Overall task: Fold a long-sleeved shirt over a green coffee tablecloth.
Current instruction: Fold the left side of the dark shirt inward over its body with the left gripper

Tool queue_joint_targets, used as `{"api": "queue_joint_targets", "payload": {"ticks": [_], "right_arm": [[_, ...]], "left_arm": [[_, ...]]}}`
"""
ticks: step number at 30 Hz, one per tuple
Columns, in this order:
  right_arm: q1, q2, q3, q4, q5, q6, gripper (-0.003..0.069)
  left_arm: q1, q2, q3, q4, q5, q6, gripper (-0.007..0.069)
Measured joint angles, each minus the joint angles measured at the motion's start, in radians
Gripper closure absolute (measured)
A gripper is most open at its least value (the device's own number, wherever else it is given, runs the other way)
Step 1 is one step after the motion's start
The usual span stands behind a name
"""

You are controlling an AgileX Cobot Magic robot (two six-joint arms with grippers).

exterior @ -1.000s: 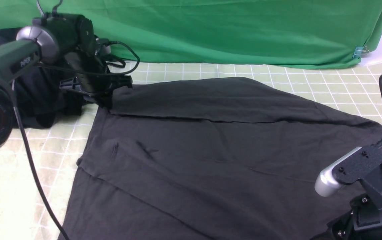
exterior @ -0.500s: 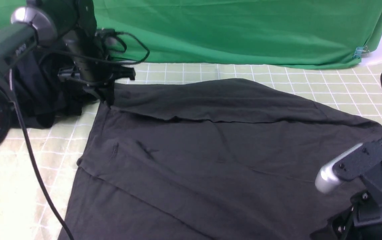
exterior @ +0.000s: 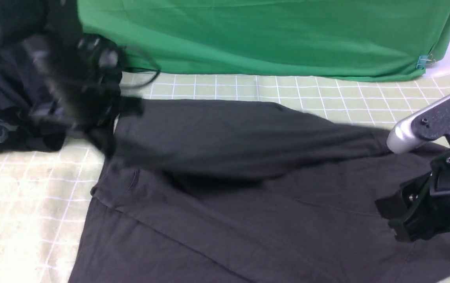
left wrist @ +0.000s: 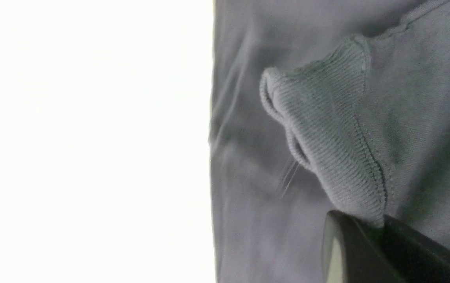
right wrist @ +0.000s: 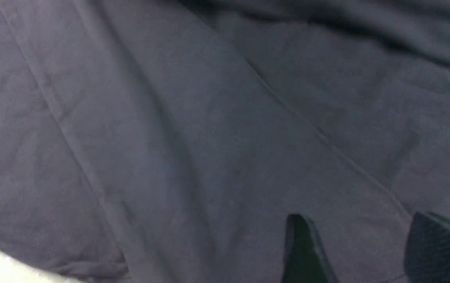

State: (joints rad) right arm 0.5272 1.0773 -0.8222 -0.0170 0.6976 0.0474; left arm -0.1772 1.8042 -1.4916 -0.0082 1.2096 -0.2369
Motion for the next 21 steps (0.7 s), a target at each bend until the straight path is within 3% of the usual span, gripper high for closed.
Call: {"api": "queue_joint_targets", "payload": {"ticks": [7, 15, 19, 21], "right_arm": [[0.000, 0.039, 0.000, -0.006, 0.002, 0.018, 0.0313], [0.000, 0.062, 0.000, -0.007, 0.001, 0.018, 0.0313], [0.000, 0.063, 0.000, -0.007, 0.001, 0.018, 0.0313], [0.000, 0.063, 0.000, -0.007, 0.001, 0.022, 0.0313]], "left_arm": [[-0.001, -0.083, 0.261, 0.008, -0.084, -0.048, 0.0599], [-0.001, -0.083, 0.316, -0.056, -0.140, -0.027, 0.0592], [-0.001, -0.083, 0.316, -0.057, -0.143, -0.024, 0.0529], [-0.001, -0.083, 0.316, -0.057, -0.132, -0.018, 0.0449]]}}
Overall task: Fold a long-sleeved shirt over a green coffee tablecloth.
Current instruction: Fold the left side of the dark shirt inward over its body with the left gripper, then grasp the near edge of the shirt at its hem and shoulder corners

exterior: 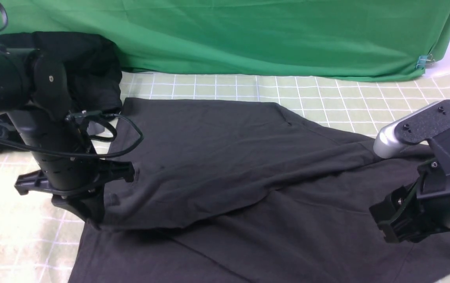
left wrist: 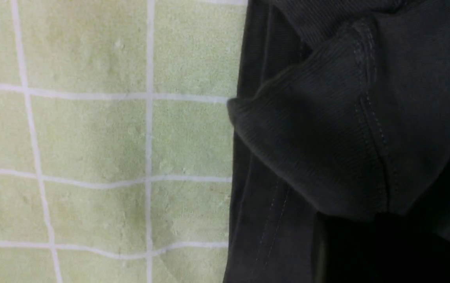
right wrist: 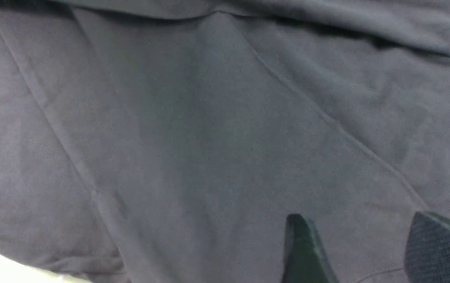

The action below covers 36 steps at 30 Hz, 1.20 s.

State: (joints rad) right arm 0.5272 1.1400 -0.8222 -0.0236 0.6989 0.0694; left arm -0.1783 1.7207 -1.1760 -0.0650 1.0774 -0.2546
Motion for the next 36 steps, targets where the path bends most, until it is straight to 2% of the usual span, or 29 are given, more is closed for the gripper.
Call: {"api": "queue_joint_targets", "payload": {"ticks": [1, 5, 8, 13, 18, 20, 25, 29, 33, 36], "right_arm": [[0.000, 0.000, 0.000, 0.000, 0.000, 0.000, 0.0313], [0.000, 0.000, 0.000, 0.000, 0.000, 0.000, 0.0313], [0.000, 0.000, 0.000, 0.000, 0.001, 0.000, 0.0313], [0.000, 0.000, 0.000, 0.000, 0.014, 0.002, 0.0313], [0.000, 0.000, 0.000, 0.000, 0.015, 0.008, 0.0313], [0.000, 0.000, 0.000, 0.000, 0.015, 0.008, 0.0313], [0.000, 0.000, 0.000, 0.000, 0.016, 0.008, 0.0313], [0.000, 0.000, 0.000, 0.004, 0.026, -0.012, 0.0313], [0.000, 0.000, -0.001, 0.044, 0.121, -0.118, 0.0313], [0.000, 0.000, -0.001, 0.133, 0.246, -0.231, 0.0313]], "left_arm": [[0.000, 0.000, 0.000, 0.000, 0.005, 0.001, 0.0441], [0.000, -0.001, 0.003, 0.000, 0.111, 0.023, 0.0249], [-0.002, -0.034, 0.051, 0.000, 0.119, 0.026, 0.0158], [-0.041, -0.134, 0.235, -0.004, 0.095, 0.009, 0.0120], [-0.120, -0.203, 0.422, -0.021, -0.044, -0.008, 0.0116], [-0.165, -0.212, 0.506, -0.014, -0.128, -0.057, 0.0116], [-0.174, -0.217, 0.546, 0.034, -0.168, -0.163, 0.0114], [-0.179, -0.224, 0.555, 0.038, -0.179, -0.191, 0.0117], [-0.179, -0.228, 0.562, 0.026, -0.191, -0.192, 0.0181], [-0.180, -0.230, 0.564, 0.012, -0.197, -0.183, 0.0361]]}}
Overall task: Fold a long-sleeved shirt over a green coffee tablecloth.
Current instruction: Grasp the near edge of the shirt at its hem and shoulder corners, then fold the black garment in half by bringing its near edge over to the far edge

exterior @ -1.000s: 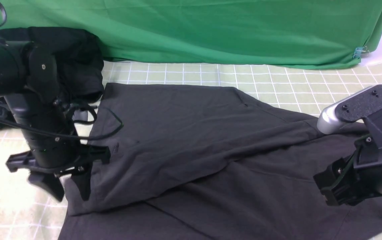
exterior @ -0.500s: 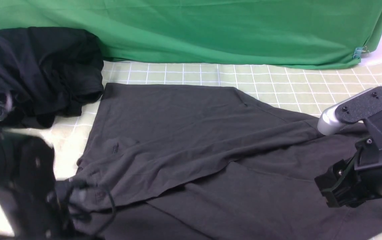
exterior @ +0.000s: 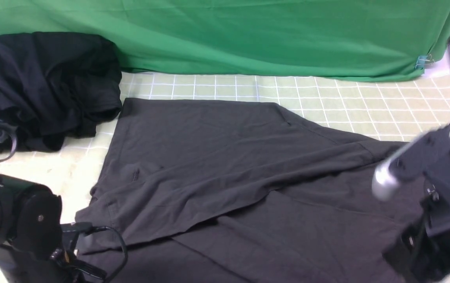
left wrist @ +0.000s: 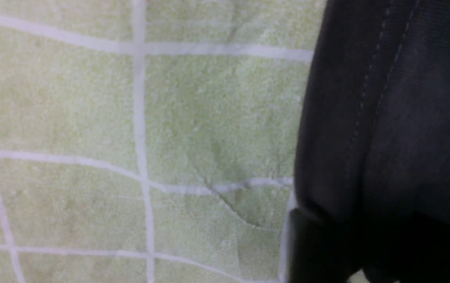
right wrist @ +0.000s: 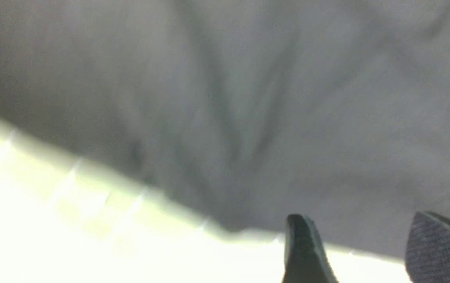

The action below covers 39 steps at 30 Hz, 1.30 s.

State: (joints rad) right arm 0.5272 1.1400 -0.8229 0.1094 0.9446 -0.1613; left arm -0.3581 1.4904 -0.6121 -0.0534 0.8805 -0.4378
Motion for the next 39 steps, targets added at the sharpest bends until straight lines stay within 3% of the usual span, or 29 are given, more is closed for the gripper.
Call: {"api": "queue_joint_targets", "payload": {"ticks": [2, 5, 13, 18, 21, 24, 25, 26, 27, 28, 31, 36, 39], "right_arm": [[0.010, 0.002, 0.000, 0.059, 0.046, -0.047, 0.0313], [0.050, 0.017, 0.013, 0.080, 0.049, -0.070, 0.0302], [0.257, 0.183, 0.146, 0.066, -0.156, -0.035, 0.0088], [0.299, 0.305, 0.151, 0.058, -0.288, -0.012, 0.0084], [0.299, 0.364, 0.151, 0.055, -0.321, -0.005, 0.0156], [0.299, 0.394, 0.150, 0.042, -0.325, -0.004, 0.0353], [0.299, 0.394, 0.150, 0.041, -0.325, -0.004, 0.0368], [0.299, 0.395, 0.150, 0.039, -0.323, -0.011, 0.0445], [0.299, 0.392, 0.150, 0.037, -0.310, -0.016, 0.0566], [0.299, 0.386, 0.150, 0.037, -0.295, -0.015, 0.0596], [0.299, 0.334, 0.150, 0.042, -0.229, -0.010, 0.0635], [0.299, 0.171, 0.145, 0.020, -0.180, 0.035, 0.0638], [0.283, 0.092, 0.082, -0.054, -0.126, 0.076, 0.0638]], "left_arm": [[0.000, -0.003, 0.000, 0.017, 0.012, 0.009, 0.0519], [0.000, -0.016, 0.003, 0.060, 0.045, 0.016, 0.0587], [0.000, -0.187, 0.012, 0.072, 0.119, 0.018, 0.0594], [0.000, -0.244, 0.012, 0.053, 0.121, 0.022, 0.0594], [0.000, -0.254, 0.012, 0.048, 0.125, 0.022, 0.0594], [0.000, -0.274, 0.013, 0.042, 0.141, 0.022, 0.0594], [0.000, -0.278, 0.013, 0.041, 0.144, 0.022, 0.0594], [0.000, -0.288, 0.013, 0.039, 0.152, 0.022, 0.0594], [0.000, -0.317, 0.013, 0.033, 0.178, 0.022, 0.0594], [0.000, -0.334, 0.013, 0.029, 0.193, 0.022, 0.0594], [0.000, -0.409, -0.003, 0.022, 0.263, 0.022, 0.0594], [0.000, -0.487, -0.127, 0.043, 0.324, 0.007, 0.0594], [0.000, -0.477, -0.287, 0.129, 0.329, -0.023, 0.0594]]}}
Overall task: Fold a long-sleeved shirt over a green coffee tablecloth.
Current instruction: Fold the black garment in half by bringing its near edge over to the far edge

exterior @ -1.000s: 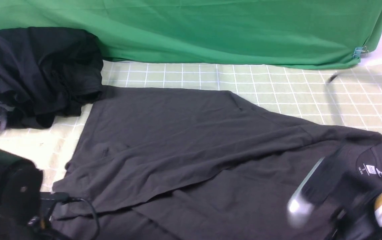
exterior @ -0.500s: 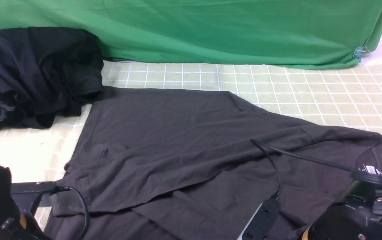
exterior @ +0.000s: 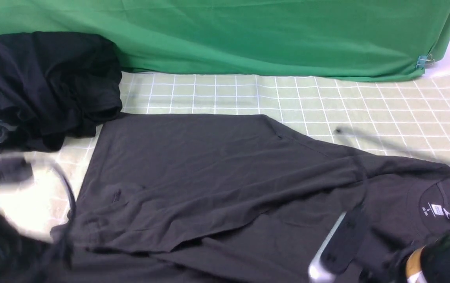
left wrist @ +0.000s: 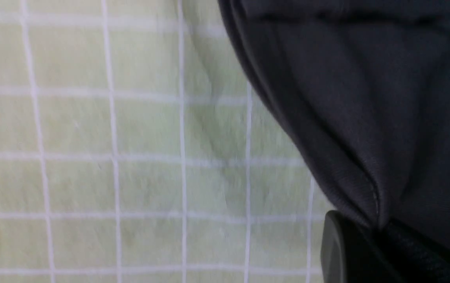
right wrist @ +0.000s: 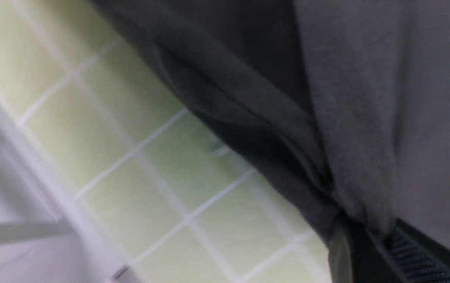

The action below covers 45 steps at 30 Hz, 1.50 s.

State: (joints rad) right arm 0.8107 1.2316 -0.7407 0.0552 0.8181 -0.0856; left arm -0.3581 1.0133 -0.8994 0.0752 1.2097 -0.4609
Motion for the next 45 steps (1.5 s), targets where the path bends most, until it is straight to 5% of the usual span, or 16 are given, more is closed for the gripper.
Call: {"api": "queue_joint_targets", "payload": {"ticks": [6, 14, 20, 35, 40, 43, 45], "right_arm": [[-0.150, 0.041, -0.211, -0.068, 0.026, -0.042, 0.0640], [-0.344, 0.316, -0.538, -0.071, 0.006, -0.180, 0.0640], [-0.394, 0.550, -0.746, -0.076, -0.004, -0.198, 0.0640], [-0.431, 0.931, -0.976, -0.101, -0.226, -0.157, 0.0602], [-0.436, 0.948, -0.979, -0.112, -0.288, -0.118, 0.0460], [-0.436, 0.951, -0.979, -0.115, -0.306, -0.116, 0.0353], [-0.436, 0.951, -0.980, -0.115, -0.305, -0.116, 0.0343]], "left_arm": [[0.011, 0.172, -0.260, 0.146, -0.005, -0.037, 0.0594], [0.188, 0.543, -0.557, 0.072, -0.082, 0.088, 0.0594], [0.265, 0.815, -0.772, -0.006, -0.125, 0.159, 0.0594], [0.280, 1.257, -1.166, 0.055, -0.173, 0.176, 0.0592], [0.280, 1.279, -1.169, 0.086, -0.197, 0.177, 0.0514], [0.281, 1.279, -1.172, 0.126, -0.246, 0.144, 0.0372], [0.281, 1.279, -1.175, 0.157, -0.260, 0.121, 0.0283]]}}
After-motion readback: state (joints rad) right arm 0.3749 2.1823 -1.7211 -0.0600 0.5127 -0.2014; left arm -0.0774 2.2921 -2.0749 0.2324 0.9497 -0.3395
